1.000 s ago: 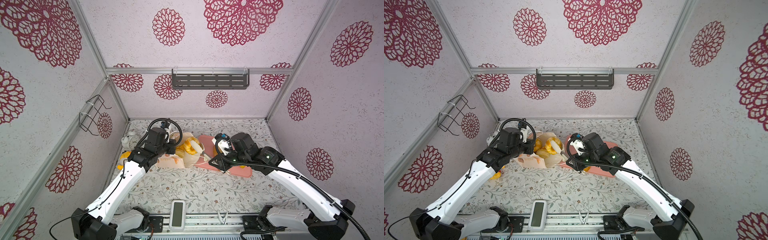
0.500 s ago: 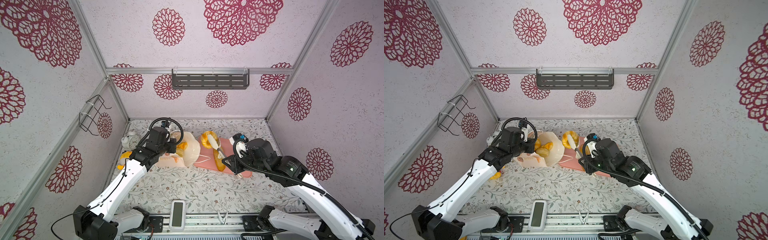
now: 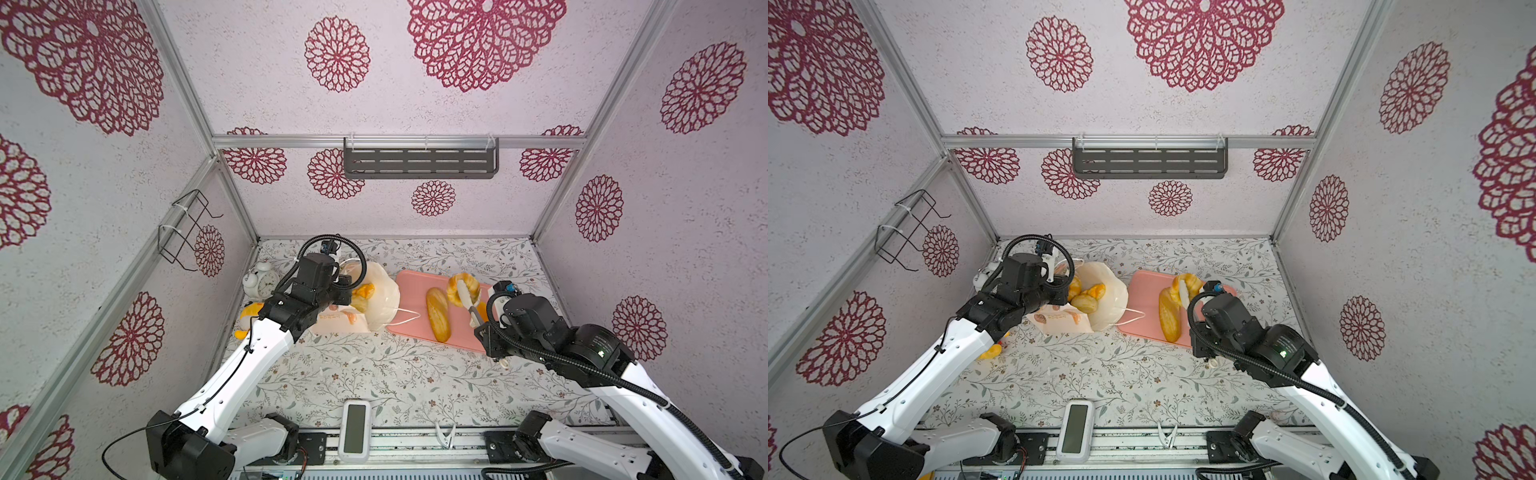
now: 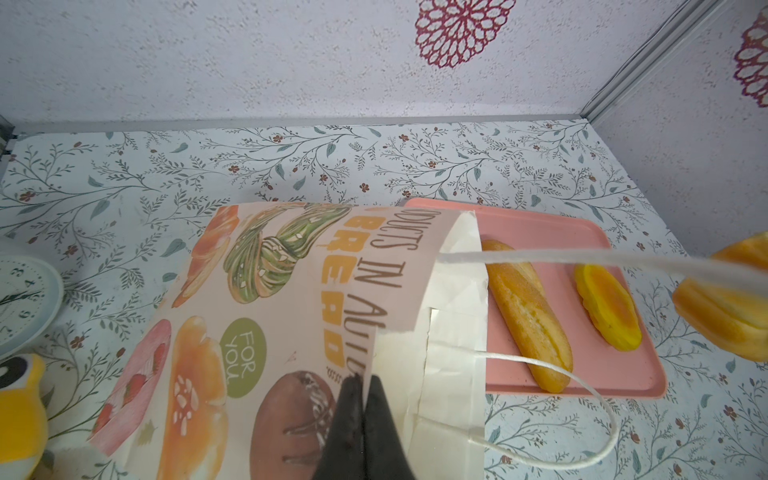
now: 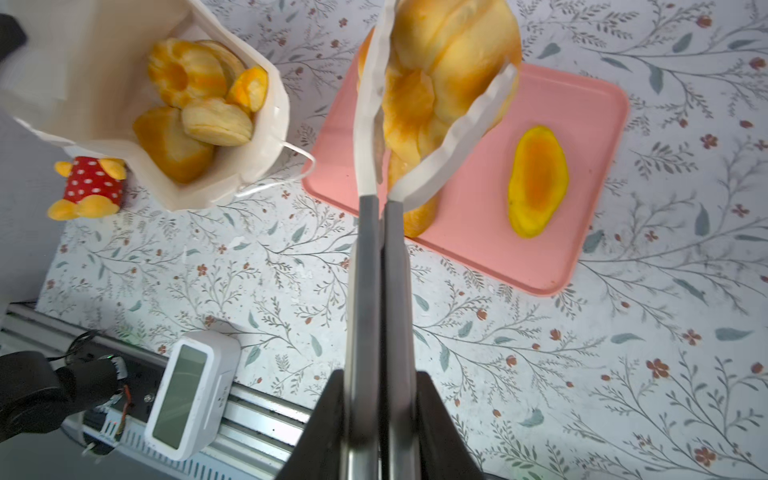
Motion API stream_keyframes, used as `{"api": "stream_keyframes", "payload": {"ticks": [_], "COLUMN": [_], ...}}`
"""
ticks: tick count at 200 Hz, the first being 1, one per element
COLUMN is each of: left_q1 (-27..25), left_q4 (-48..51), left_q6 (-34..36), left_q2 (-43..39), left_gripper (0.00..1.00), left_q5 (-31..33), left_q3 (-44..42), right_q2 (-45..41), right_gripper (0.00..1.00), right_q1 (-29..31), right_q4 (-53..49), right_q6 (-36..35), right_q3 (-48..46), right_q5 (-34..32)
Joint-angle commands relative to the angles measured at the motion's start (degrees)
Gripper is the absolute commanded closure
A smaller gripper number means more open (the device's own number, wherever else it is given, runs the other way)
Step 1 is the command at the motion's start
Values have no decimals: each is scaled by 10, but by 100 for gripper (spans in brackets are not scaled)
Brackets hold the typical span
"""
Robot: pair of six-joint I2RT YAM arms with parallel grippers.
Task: Take the fake bread out of the paper bag
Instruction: 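Carry the ring-shaped bread over the tray between the other breads, then lower the ring-shaped bread onto the tray and open the tongs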
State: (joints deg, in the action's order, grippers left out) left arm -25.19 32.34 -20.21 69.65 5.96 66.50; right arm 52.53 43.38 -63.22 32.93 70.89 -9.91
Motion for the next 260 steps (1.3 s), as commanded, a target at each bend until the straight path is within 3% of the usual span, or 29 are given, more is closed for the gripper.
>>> {"api": "stream_keyframes", "payload": {"ticks": [1,44,145,225,260], "left_q1": [-1,0,0,0,0], "left_q4": [-14,-18,-17,-20,-24], "left_q6": [-6,-10,-2,3,2], "left_q2": [-12,-27,-58,-57,-57], "left_gripper": [100,100,100,100,100], "left_q5": [10,9,22,13,3], "left_q3": [-6,-20,-47,-49,-51], "right_q2": [0,37,181,246,269], "right_gripper": [100,100,100,100,100], "right_q1": [-24,-115,-232,-276,-285], "right_q4": [6,72,183,226,227], "right_q6": [-14,-69,-143,-160,-173], "right_q3": [-14,-50,-58,-75,-76], "right_q5": [-35,42,157,241,243]}}
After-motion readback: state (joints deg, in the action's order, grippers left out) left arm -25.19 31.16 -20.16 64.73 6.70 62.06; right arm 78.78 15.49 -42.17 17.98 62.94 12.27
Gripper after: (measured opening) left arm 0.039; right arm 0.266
